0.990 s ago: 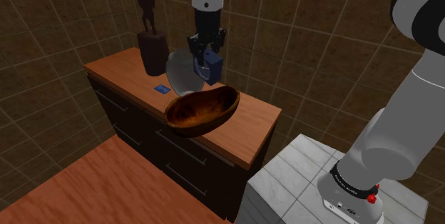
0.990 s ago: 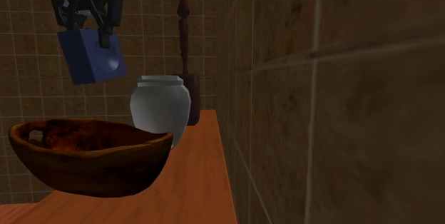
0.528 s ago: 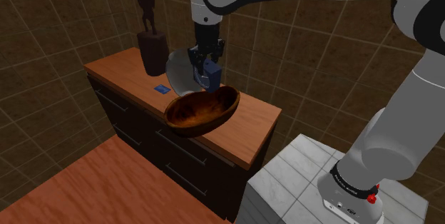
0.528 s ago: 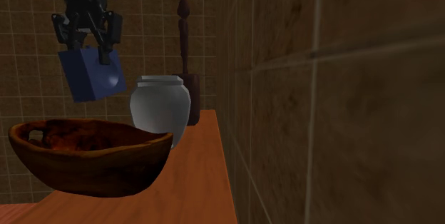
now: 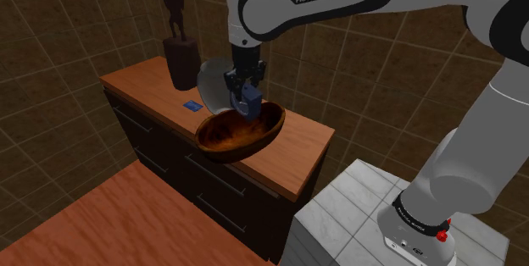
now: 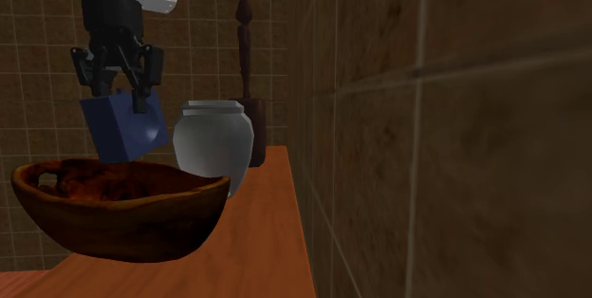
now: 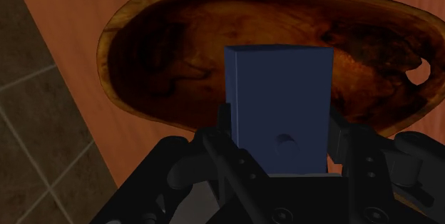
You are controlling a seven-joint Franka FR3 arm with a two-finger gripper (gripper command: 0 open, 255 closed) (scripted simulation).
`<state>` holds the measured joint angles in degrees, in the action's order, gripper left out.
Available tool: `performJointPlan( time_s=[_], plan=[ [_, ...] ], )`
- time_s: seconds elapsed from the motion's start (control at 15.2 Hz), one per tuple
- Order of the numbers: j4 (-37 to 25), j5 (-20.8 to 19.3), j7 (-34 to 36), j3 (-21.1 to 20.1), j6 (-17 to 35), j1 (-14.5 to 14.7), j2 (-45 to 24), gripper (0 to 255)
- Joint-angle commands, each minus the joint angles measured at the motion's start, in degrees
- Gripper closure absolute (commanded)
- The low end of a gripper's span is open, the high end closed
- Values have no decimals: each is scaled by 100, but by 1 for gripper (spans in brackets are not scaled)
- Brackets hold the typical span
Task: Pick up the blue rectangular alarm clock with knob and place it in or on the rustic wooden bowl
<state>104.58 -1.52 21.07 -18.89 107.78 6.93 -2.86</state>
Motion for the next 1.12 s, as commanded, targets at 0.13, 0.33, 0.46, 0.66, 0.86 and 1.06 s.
performJointPlan(
  time_s=[0.13,0.33,0.46,0.66,0.86,1.06],
  plan=[
    [76,-4,-6,5,89,-5,-10,255],
    [76,-4,-6,5,89,-5,-10,255],
    [76,-4,-6,5,89,-5,-10,255],
    [77,-4,-6,5,90,-5,-9,0],
    [77,-4,-6,5,90,-5,-9,0],
    [-444,16,-20,2,-478,-4,39,0]
  ],
)
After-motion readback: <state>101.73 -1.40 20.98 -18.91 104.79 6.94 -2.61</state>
